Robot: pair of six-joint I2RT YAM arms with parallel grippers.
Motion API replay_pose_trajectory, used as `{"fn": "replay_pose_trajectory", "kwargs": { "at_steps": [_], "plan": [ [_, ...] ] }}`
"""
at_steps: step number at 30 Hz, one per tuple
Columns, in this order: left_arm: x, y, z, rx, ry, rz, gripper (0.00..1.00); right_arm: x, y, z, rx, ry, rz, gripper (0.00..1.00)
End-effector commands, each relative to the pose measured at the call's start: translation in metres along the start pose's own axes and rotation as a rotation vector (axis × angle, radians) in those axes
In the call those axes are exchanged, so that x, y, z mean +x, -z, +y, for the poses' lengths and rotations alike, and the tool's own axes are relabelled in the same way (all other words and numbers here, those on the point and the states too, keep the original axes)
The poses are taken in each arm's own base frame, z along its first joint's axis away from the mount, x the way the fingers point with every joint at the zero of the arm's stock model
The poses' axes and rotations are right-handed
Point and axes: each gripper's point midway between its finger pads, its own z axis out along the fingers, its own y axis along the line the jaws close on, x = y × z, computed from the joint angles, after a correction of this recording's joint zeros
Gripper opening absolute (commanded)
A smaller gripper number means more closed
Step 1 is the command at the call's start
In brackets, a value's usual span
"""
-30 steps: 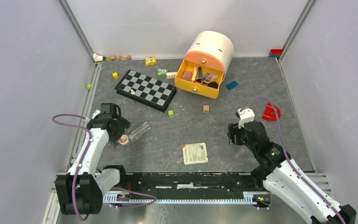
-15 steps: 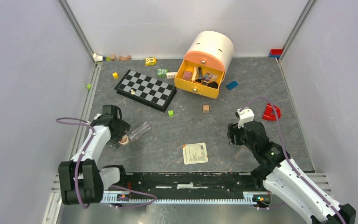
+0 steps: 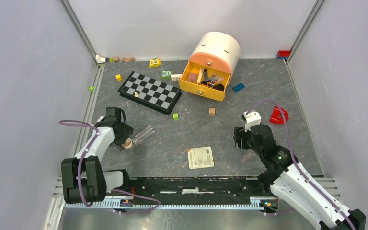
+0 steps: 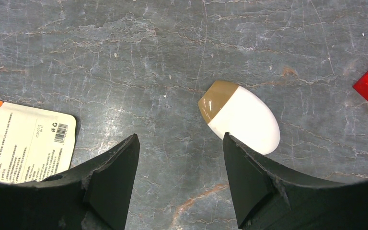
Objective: Organize the makeup
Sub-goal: Pick up the makeup from the center of the board.
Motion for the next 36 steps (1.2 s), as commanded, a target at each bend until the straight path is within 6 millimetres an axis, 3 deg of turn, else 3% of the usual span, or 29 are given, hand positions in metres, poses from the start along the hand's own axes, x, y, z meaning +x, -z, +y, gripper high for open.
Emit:
{"fn": "replay_pose_trajectory", "kwargs": {
  "at_steps": [1, 8, 20, 28, 31, 36],
  "plan": [
    [-0.003, -0.007, 0.0, -0.004, 0.037, -0.02, 0.8, -0.008, -0.001, 0.002, -0.005, 0.002, -0.031, 0.71],
    [0.005, -0.017, 0.005, -0.024, 0.035, 0.001, 0.73, -0.007, -0.001, 0.001, -0.005, 0.001, -0.03, 0.71],
    [0.004, -0.012, 0.005, 0.0, 0.031, -0.012, 0.42, -0.007, -0.001, 0.002, -0.006, 0.002, -0.026, 0.71],
    [-0.043, 0.042, -0.021, 0.126, 0.037, -0.177, 0.36, -0.006, -0.002, 0.002, -0.008, 0.004, -0.022, 0.71],
    [-0.058, 0.069, -0.042, 0.245, 0.028, -0.228, 0.31, -0.007, -0.003, 0.001, -0.001, 0.007, -0.02, 0.71],
    [-0.061, 0.1, -0.082, 0.36, -0.048, -0.233, 0.28, -0.007, -0.007, 0.004, -0.007, 0.008, -0.011, 0.71]
  ]
}}
